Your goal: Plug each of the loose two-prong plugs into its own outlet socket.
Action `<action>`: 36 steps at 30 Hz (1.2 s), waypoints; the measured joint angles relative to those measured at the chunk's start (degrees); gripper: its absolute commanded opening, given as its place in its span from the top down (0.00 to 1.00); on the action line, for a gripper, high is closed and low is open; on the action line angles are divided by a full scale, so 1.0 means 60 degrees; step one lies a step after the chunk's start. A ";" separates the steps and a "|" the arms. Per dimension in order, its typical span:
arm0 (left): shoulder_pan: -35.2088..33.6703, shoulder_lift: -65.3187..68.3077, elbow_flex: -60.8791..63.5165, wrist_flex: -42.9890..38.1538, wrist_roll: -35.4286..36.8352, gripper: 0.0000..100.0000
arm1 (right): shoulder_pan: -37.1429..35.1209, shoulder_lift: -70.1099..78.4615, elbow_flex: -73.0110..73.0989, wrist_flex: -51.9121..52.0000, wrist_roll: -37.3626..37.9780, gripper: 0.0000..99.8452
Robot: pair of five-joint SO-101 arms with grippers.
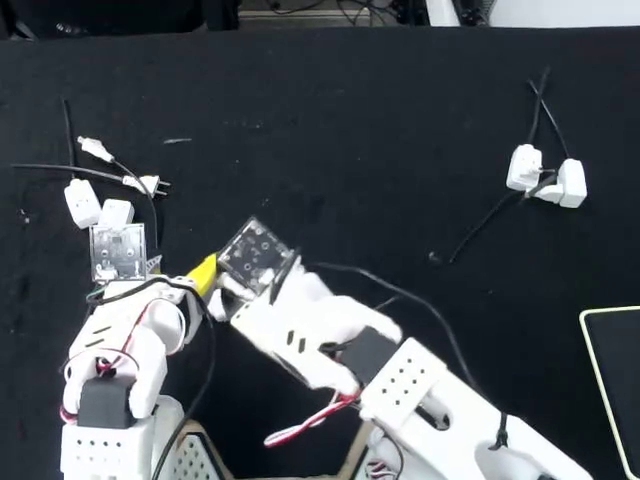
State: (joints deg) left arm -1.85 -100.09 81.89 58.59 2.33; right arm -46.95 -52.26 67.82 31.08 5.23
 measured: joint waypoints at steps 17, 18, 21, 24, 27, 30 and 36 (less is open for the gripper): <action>0.0000 0.0132 0.0205 0.0073 -0.0029 0.74 | 0.0220 -0.0234 -0.0264 0.0381 -0.0059 0.99; 0.0015 0.0117 0.0205 0.0073 -0.0029 0.74 | 0.0205 -0.0264 -0.0264 0.0381 -0.0044 0.99; 0.0015 0.0117 0.0205 0.0073 -0.0029 0.74 | 0.0234 -0.0264 -0.0293 0.0381 -0.0044 0.99; 0.0015 0.0117 0.0205 0.0073 -0.0029 0.74 | 0.0220 -0.0278 -0.0322 0.0381 -0.0044 0.99; 0.0015 0.0117 0.0205 0.0073 -0.0029 0.74 | 0.0220 -0.0278 -0.0322 0.0381 -0.0044 0.99; -0.0571 0.0117 0.0205 -0.0103 -0.0044 0.74 | 0.0220 -0.0278 -0.0322 0.0381 -0.0044 0.99; -0.1509 0.0117 0.0205 -0.0821 0.0059 0.74 | 0.0220 -0.0278 -0.0029 0.0205 -0.0044 0.99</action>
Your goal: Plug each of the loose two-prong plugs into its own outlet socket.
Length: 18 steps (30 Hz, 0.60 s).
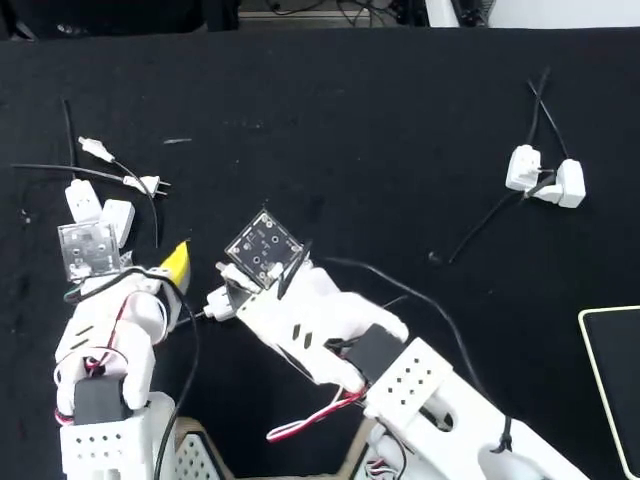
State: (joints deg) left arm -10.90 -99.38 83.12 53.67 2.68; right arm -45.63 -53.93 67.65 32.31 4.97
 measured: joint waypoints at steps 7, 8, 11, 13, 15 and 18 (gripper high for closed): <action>0.1114 0.0000 0.0000 -0.0029 0.0132 0.74 | -0.0484 0.0000 0.0029 -0.0103 0.0000 0.99; 0.1260 0.0000 0.0000 -0.0029 0.0132 0.74 | -0.0484 0.0000 0.0029 -0.0103 0.0000 0.99; 0.1436 0.0000 0.0000 -0.0029 0.0132 0.74 | -0.0484 0.0000 0.0029 -0.0103 -0.0015 0.99; 0.1480 0.0000 0.0000 -0.0029 0.0132 0.74 | -0.0498 0.0000 0.0029 -0.0103 0.0000 0.99; 0.1509 -0.0103 0.0132 -0.0029 0.0176 0.74 | -0.0498 0.0000 0.0029 -0.0103 0.0000 0.99; 0.1509 -0.0103 0.0220 -0.0088 0.0176 0.74 | -0.0498 0.0000 0.0044 -0.0103 0.0000 0.99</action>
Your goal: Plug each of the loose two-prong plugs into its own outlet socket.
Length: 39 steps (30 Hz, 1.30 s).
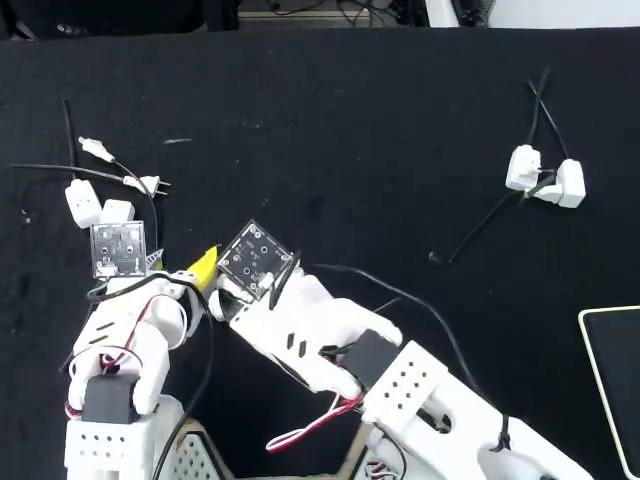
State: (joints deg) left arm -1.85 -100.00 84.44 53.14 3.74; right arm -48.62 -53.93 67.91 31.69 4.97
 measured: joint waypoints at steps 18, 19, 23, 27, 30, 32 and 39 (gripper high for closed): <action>-0.0337 -0.0015 0.0220 0.0000 -0.0322 0.74 | 0.0044 0.0015 0.0000 0.0132 0.0015 0.99; -0.0366 0.0000 0.0220 0.0000 -0.0322 0.74 | 0.0059 0.0015 0.0000 0.0190 0.0015 0.99; -0.0381 0.0088 0.0220 0.0000 -0.0322 0.74 | 0.0088 0.0015 0.0000 0.0234 0.0015 0.99; -0.0923 0.0103 0.0234 0.0015 -0.0352 0.74 | 0.0234 0.0000 0.0000 0.0308 0.0015 0.99; -0.1480 0.0103 0.0234 0.0264 -0.0381 0.74 | 0.0645 0.0029 -0.0220 0.0674 0.0015 0.99; -0.1670 0.0103 0.0234 0.0513 -0.0806 0.74 | 0.0952 0.0322 -0.0733 0.1201 0.0015 0.99; -0.2139 0.0088 0.0894 0.1363 -0.3136 0.74 | 0.1377 0.2945 -0.3897 0.4117 0.0000 0.99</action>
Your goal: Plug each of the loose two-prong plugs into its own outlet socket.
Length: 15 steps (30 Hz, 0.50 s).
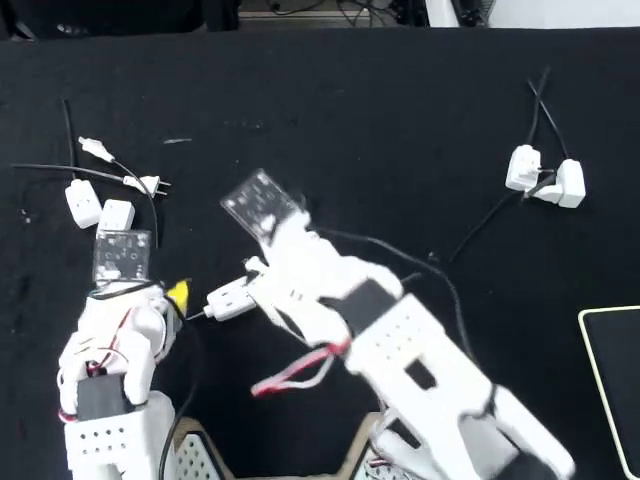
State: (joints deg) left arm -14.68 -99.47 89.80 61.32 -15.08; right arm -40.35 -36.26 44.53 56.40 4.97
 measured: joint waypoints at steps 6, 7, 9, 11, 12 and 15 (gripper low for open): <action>-0.0073 -0.0029 0.0557 0.0000 -0.0088 0.74 | 0.0000 0.2945 -0.3678 0.3092 0.0000 0.99; -0.0059 -0.0088 0.0645 0.0000 -0.0088 0.74 | 0.0000 0.3429 -0.4205 0.3487 0.0000 0.99; -0.0059 -0.0029 0.0762 0.0000 -0.0088 0.74 | 0.0000 0.4396 -0.5275 0.4147 0.0000 0.99; -0.0059 -0.0044 0.0762 0.0000 -0.0103 0.74 | 0.0000 0.5333 -0.6212 0.4645 0.0000 0.99; -0.0059 -0.0073 0.0762 0.0000 -0.0088 0.74 | 0.0000 0.5773 -0.6637 0.4835 0.0000 0.99; -0.0059 -0.0029 0.0762 0.0000 -0.0088 0.74 | 0.0000 0.7136 -0.7795 0.5436 -0.0015 0.99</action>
State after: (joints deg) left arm -15.03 -99.65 94.37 61.32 -15.60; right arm -40.35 6.55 -2.24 89.01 4.88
